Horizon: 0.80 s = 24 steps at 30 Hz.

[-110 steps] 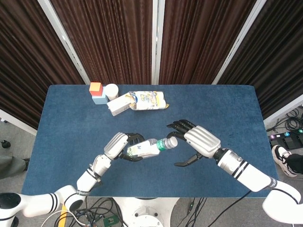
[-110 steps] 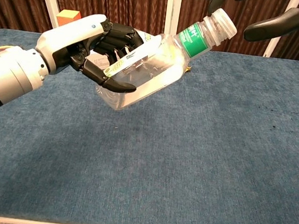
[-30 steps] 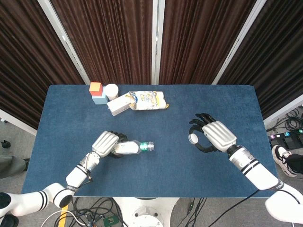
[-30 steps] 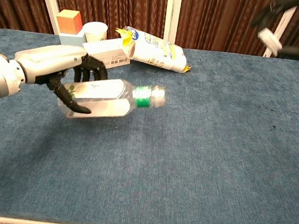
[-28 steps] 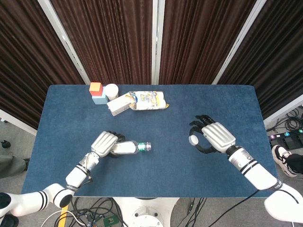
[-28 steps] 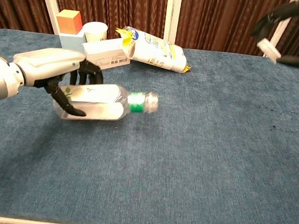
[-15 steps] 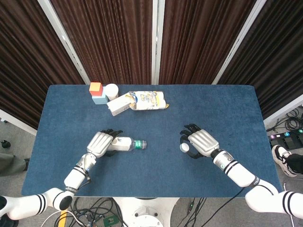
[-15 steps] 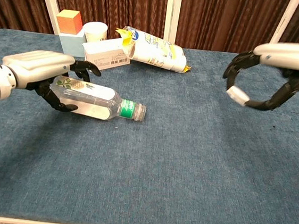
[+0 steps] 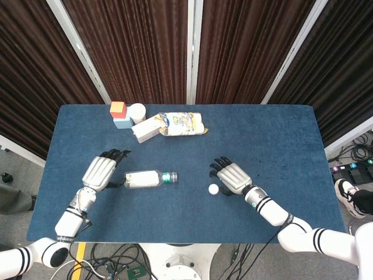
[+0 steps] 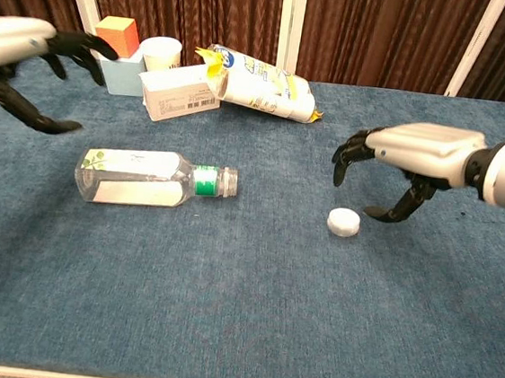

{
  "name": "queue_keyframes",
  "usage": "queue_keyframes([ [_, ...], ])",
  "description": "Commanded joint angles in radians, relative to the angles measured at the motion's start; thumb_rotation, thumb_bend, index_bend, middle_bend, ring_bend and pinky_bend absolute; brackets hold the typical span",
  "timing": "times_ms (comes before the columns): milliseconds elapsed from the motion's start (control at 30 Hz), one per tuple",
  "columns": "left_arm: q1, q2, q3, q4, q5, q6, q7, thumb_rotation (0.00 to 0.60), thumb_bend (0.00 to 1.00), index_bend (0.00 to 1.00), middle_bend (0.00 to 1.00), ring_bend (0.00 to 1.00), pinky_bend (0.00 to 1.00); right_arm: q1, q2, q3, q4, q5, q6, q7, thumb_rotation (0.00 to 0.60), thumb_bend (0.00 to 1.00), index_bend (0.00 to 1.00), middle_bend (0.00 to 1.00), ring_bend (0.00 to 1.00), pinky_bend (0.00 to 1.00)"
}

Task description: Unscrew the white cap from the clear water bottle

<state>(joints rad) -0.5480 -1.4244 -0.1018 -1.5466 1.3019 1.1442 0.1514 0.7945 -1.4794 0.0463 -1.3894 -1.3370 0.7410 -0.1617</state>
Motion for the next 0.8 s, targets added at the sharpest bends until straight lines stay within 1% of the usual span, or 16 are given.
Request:
queue_keyframes([
  [33, 0.034, 0.022, -0.004, 0.022, -0.013, 0.031, -0.034, 0.600, 0.25, 0.14, 0.25, 0.15, 0.27, -0.009, 0.006, -0.010, 0.005, 0.003, 0.007, -0.007, 0.600, 0.38, 0.11, 0.09, 0.00, 0.00],
  [67, 0.043, 0.028, -0.006, 0.029, -0.021, 0.034, -0.045, 0.600, 0.25, 0.14, 0.25, 0.15, 0.26, -0.019, 0.016, -0.010, 0.001, 0.000, 0.025, -0.006, 0.600, 0.38, 0.07, 0.09, 0.00, 0.00],
  [133, 0.068, 0.053, -0.006, 0.038, -0.030, 0.053, -0.075, 0.600, 0.25, 0.14, 0.25, 0.15, 0.26, -0.059, 0.053, -0.004, -0.027, -0.005, 0.103, 0.007, 0.600, 0.38, 0.05, 0.09, 0.00, 0.00],
  [300, 0.147, 0.119, 0.004, 0.067, -0.041, 0.127, -0.123, 0.600, 0.25, 0.15, 0.25, 0.15, 0.26, -0.188, 0.197, -0.001, -0.111, 0.008, 0.290, 0.058, 0.600, 0.38, 0.05, 0.09, 0.00, 0.00],
  [400, 0.200, 0.166, 0.019, 0.076, -0.040, 0.167, -0.151, 0.600, 0.25, 0.16, 0.25, 0.15, 0.25, -0.277, 0.291, -0.015, -0.169, 0.003, 0.395, 0.105, 0.600, 0.38, 0.05, 0.07, 0.00, 0.00],
  [533, 0.263, 0.212, 0.048, 0.082, -0.020, 0.228, -0.138, 0.600, 0.25, 0.16, 0.25, 0.15, 0.20, -0.377, 0.374, -0.049, -0.213, -0.028, 0.503, 0.168, 0.600, 0.38, 0.04, 0.04, 0.00, 0.00],
  [633, 0.310, 0.241, 0.072, 0.069, 0.002, 0.274, -0.128, 0.600, 0.24, 0.16, 0.24, 0.13, 0.15, -0.444, 0.415, -0.078, -0.238, -0.052, 0.562, 0.222, 0.600, 0.39, 0.00, 0.00, 0.00, 0.00],
  [733, 0.350, 0.269, 0.096, 0.032, 0.030, 0.316, -0.108, 0.600, 0.22, 0.16, 0.20, 0.12, 0.13, -0.503, 0.428, -0.103, -0.239, -0.090, 0.620, 0.269, 0.600, 0.39, 0.00, 0.00, 0.00, 0.00],
  [800, 0.371, 0.283, 0.115, 0.005, 0.053, 0.339, -0.080, 0.600, 0.22, 0.16, 0.20, 0.11, 0.12, -0.531, 0.426, -0.113, -0.229, -0.118, 0.656, 0.282, 0.600, 0.40, 0.00, 0.00, 0.00, 0.00],
])
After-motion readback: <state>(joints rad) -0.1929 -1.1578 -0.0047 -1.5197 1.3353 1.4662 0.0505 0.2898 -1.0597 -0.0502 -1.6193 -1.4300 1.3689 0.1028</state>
